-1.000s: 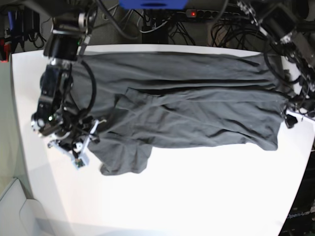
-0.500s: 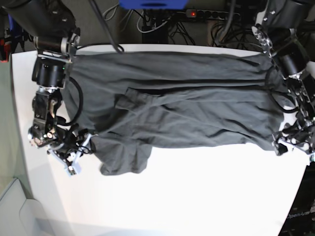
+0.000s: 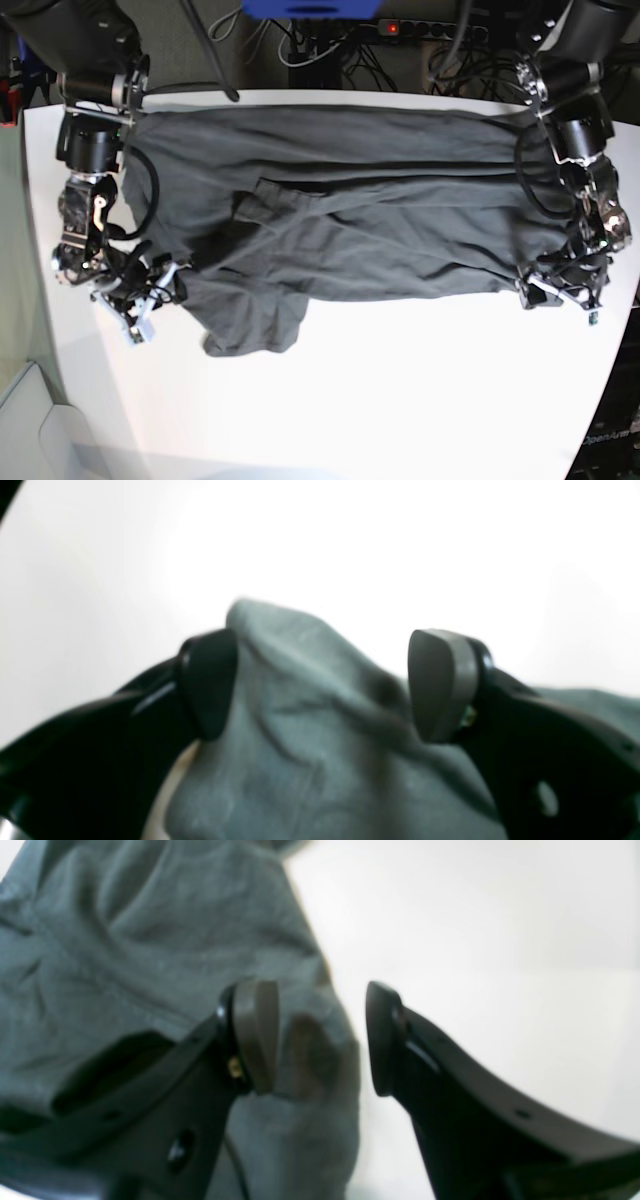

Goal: Layout the t-shirt on the table in an organized manner, then fold the t-shirt properly
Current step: 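Move both grippers to the hem corners and grasp them, then lift the hem with both grippers and fold it toward the collar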

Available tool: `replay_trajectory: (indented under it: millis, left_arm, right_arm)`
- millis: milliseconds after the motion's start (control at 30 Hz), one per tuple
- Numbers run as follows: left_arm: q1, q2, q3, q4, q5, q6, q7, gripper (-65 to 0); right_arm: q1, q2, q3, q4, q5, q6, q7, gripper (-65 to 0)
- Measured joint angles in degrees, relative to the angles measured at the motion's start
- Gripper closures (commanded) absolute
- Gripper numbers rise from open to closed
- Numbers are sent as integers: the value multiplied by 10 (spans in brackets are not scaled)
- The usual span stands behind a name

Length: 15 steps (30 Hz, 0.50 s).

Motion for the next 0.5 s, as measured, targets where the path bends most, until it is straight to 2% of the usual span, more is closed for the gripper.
replay_trajectory:
  millis: [133,200,333,500]
  left_arm:
    - [-5,0,0,-23,-3,-1,-31,-516]
    - [-7,0,1,-46,-2,0,-40,-516]
    - [-11,-1,2,-89,-2,52,-76,-516]
    - [-38,-1,2,-135,-3,54,-98,-516]
  right_arm:
    - [-12,-1,0,-6,0,0,2,-291]
    - [-11,-1,1,-21,2,0,21,-291]
    - [-6,1,1,-67,14,0,76,-291]
    - [-1,6,2,-97,23,3,101,-291]
